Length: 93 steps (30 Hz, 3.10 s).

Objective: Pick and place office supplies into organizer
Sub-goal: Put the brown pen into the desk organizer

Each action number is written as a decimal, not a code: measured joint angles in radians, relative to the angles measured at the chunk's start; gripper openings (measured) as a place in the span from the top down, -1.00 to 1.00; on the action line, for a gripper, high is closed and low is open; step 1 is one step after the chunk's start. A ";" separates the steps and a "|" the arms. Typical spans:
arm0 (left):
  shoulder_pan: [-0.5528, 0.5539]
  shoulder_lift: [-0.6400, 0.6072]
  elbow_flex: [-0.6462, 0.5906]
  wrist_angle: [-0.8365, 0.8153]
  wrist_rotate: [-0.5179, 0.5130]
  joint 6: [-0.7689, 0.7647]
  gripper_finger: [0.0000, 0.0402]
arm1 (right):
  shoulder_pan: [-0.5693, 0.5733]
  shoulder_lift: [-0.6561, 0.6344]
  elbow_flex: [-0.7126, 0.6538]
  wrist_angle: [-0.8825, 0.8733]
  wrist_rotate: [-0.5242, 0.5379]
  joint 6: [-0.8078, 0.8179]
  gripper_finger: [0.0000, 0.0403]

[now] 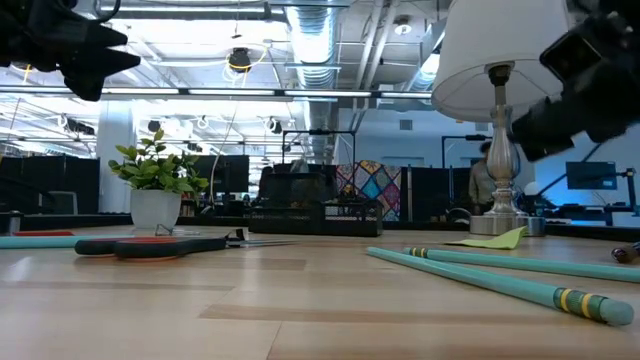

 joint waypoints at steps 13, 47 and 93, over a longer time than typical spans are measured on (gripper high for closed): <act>0.000 0.000 0.000 -0.075 -0.033 -0.047 0.11 | 0.136 0.354 0.001 0.198 -0.048 0.030 0.47; 0.000 0.000 0.000 -0.074 -0.112 -0.130 0.11 | 0.152 0.328 0.027 -0.153 -0.038 -0.105 0.47; 0.000 0.000 0.000 -0.090 -0.066 -0.140 0.11 | -0.156 0.760 0.357 0.793 0.356 -0.186 0.84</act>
